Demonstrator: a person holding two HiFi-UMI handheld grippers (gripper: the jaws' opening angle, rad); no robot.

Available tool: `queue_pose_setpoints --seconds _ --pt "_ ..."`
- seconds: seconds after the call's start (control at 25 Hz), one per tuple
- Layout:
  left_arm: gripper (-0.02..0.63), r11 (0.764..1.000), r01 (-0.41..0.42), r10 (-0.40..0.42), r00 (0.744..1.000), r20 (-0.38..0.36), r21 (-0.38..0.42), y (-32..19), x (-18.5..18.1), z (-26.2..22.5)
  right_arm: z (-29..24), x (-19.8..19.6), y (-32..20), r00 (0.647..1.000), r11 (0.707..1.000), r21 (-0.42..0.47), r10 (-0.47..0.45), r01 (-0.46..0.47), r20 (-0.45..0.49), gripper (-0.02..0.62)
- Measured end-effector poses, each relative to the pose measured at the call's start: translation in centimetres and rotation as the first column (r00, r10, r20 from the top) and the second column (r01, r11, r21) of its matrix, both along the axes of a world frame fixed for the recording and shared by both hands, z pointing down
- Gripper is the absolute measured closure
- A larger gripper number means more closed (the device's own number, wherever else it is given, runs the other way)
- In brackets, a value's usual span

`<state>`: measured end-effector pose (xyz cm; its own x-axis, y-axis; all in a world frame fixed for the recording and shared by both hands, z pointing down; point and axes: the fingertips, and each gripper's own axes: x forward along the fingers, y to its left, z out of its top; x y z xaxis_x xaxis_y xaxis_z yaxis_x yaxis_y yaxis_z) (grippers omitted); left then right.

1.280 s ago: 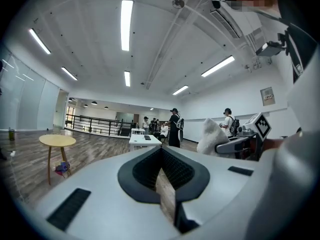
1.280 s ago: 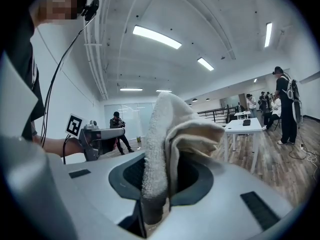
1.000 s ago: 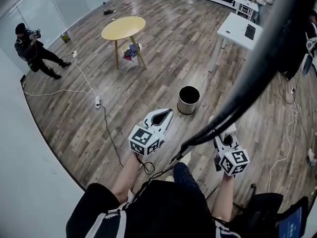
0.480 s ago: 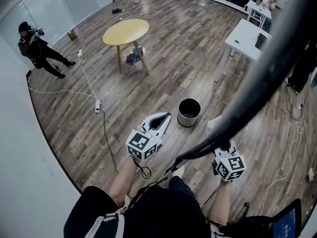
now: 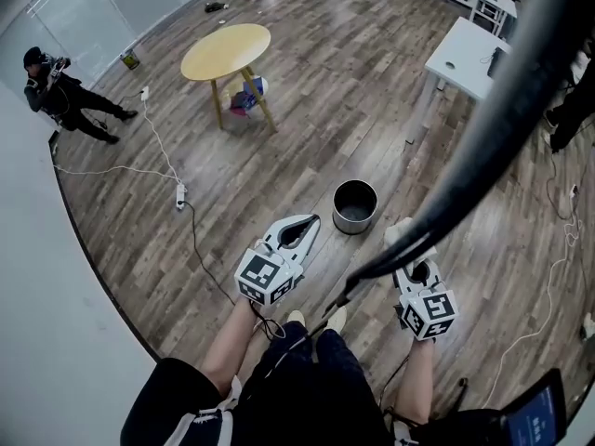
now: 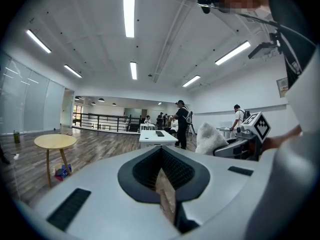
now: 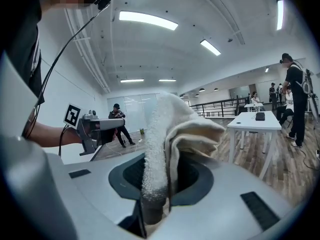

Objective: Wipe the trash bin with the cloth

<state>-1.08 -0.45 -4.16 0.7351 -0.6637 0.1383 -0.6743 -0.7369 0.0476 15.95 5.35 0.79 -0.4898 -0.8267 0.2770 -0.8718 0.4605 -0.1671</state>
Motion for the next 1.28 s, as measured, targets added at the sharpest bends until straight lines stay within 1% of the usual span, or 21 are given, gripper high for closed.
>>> queue_pose_setpoints --seconds 0.12,0.24,0.4,0.48,0.56,0.64,0.8,1.04,1.28 --pt "0.609 1.000 0.007 -0.007 1.000 -0.012 0.000 -1.5 -0.6 0.6 0.5 -0.5 -1.4 1.000 1.000 0.001 0.006 -0.006 0.002 0.505" --pt "0.609 1.000 0.007 -0.007 0.999 -0.037 0.005 -3.3 -1.0 0.8 0.9 -0.9 -3.2 1.000 1.000 0.003 0.014 -0.014 -0.023 0.505" --pt "0.609 1.000 -0.011 0.011 1.000 -0.012 0.010 -5.3 -1.2 2.4 2.2 -1.2 -5.1 0.997 0.999 0.004 0.041 -0.041 -0.065 0.505" --pt "0.609 1.000 -0.009 0.009 1.000 -0.008 0.016 -6.6 -1.5 3.4 3.1 -1.6 -6.4 0.997 0.999 0.008 0.051 -0.051 -0.054 0.505" --pt "0.609 1.000 0.003 -0.003 1.000 -0.024 0.016 -7.4 -2.2 4.7 4.2 -2.3 -7.1 0.998 0.998 0.011 0.055 -0.054 -0.032 0.505" --pt "0.609 1.000 0.015 -0.014 0.999 -0.035 0.017 -8.5 -2.8 6.3 5.4 -2.9 -8.0 0.998 0.998 0.022 0.053 -0.053 -0.027 0.505" --pt "0.609 1.000 0.020 -0.020 0.999 -0.033 0.012 -10.3 -3.1 10.0 8.5 -3.7 -9.6 0.998 0.999 0.030 0.036 -0.034 -0.049 0.505" --pt "0.609 1.000 -0.010 0.011 0.999 -0.038 0.009 -11.5 -2.5 16.7 15.0 -4.6 -11.6 0.997 0.999 0.040 0.006 -0.003 -0.080 0.506" --pt "0.609 1.000 -0.021 0.021 0.999 -0.027 0.009 -12.8 -2.7 23.1 21.2 -5.3 -13.2 0.998 0.999 0.049 0.010 -0.006 -0.069 0.505"
